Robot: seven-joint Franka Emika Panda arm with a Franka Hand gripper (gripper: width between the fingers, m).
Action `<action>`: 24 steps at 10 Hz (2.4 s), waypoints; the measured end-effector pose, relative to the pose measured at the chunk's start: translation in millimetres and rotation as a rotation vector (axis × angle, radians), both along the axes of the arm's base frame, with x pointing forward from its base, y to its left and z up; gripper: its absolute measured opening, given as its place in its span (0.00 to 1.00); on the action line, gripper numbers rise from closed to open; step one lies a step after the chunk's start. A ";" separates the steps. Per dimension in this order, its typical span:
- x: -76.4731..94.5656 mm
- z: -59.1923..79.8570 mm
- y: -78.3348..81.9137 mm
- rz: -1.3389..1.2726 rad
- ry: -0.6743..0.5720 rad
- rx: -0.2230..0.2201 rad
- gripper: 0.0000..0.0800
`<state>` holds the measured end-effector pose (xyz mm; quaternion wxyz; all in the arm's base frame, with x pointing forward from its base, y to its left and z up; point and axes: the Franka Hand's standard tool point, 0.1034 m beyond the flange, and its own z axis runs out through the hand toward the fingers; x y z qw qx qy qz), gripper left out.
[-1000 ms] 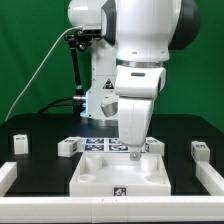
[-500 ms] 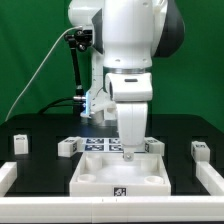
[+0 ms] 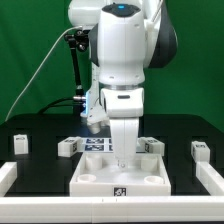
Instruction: Assemble one leg
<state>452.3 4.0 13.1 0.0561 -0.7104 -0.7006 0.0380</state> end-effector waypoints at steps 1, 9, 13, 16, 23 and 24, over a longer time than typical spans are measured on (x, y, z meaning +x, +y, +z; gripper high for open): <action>2.1 -3.6 -4.9 -0.005 -0.002 0.002 0.81; 6.2 -1.9 -8.9 -0.016 -0.015 0.001 0.09; 7.0 -1.6 -8.9 -0.016 -0.019 0.001 0.09; 7.3 -1.7 -8.3 -0.014 -0.020 0.001 0.09; 35.8 -3.1 41.5 0.020 -0.061 0.034 0.09; 37.2 -3.3 45.0 0.025 -0.056 0.037 0.09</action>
Offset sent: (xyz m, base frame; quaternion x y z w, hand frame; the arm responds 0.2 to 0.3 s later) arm 0.0000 0.0000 0.0000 0.0000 0.0000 0.0000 1.0000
